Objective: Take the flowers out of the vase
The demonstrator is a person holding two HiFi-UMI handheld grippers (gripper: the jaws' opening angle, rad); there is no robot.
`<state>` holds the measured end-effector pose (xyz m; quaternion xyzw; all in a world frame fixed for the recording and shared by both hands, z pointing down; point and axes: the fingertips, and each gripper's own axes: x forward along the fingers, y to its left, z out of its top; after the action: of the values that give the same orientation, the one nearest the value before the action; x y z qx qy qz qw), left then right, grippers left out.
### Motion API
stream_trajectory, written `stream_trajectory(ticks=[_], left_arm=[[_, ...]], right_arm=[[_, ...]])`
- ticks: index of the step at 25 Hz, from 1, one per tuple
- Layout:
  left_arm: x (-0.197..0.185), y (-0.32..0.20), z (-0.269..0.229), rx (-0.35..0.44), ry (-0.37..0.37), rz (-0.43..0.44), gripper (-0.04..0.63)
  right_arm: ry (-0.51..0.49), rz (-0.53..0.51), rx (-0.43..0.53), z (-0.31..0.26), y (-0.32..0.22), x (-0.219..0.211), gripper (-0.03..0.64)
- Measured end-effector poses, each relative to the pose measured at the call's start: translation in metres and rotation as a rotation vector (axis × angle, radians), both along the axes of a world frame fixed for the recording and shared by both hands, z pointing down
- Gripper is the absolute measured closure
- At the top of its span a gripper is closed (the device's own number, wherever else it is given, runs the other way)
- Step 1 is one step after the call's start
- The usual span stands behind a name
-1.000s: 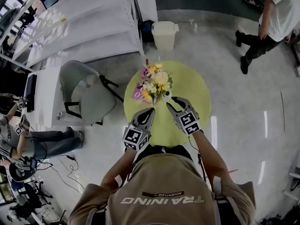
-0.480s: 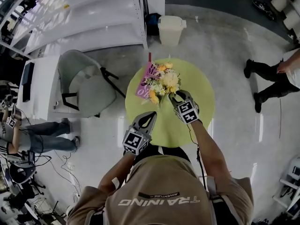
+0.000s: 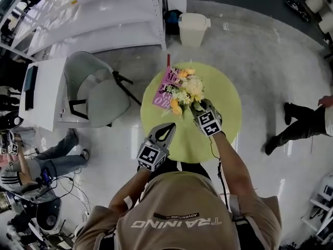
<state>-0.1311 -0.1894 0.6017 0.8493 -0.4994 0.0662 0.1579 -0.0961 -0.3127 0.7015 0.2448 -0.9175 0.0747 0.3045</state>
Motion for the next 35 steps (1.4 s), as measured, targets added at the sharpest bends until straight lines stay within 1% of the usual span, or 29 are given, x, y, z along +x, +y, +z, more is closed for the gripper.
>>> stream_trajectory(ticks=[3, 8, 11, 16, 18, 21, 24, 27, 35], left_arm=[[-0.001, -0.001, 0.0, -0.001, -0.001, 0.005, 0.594], [0.0, -0.006, -0.004, 0.012, -0.01, 0.024, 0.594], [0.002, -0.006, -0.004, 0.007, -0.016, 0.037, 0.594], [0.008, -0.015, -0.01, 0.03, -0.01, 0.065, 0.594], [0.011, -0.018, -0.011, 0.036, -0.007, 0.078, 0.594], [0.016, -0.021, -0.011, 0.043, -0.005, 0.1, 0.594], [0.026, -0.025, -0.011, 0.049, -0.003, 0.124, 0.594], [0.036, -0.026, -0.011, 0.054, -0.004, 0.152, 0.594], [0.057, -0.036, -0.006, 0.032, -0.005, 0.208, 0.594]], right_arm=[[-0.031, 0.014, 0.023, -0.012, -0.003, 0.0, 0.549], [-0.115, 0.069, 0.057, -0.041, -0.012, 0.002, 0.549], [-0.157, 0.085, 0.094, -0.069, -0.015, 0.005, 0.551], [-0.232, 0.142, 0.154, -0.124, -0.026, 0.017, 0.555], [-0.242, 0.178, 0.175, -0.143, -0.031, 0.028, 0.558], [-0.239, 0.221, 0.175, -0.155, -0.032, 0.045, 0.56], [-0.226, 0.257, 0.163, -0.152, -0.027, 0.067, 0.561], [-0.214, 0.308, 0.132, -0.136, -0.018, 0.091, 0.563], [-0.168, 0.444, -0.002, -0.072, 0.003, 0.144, 0.563]])
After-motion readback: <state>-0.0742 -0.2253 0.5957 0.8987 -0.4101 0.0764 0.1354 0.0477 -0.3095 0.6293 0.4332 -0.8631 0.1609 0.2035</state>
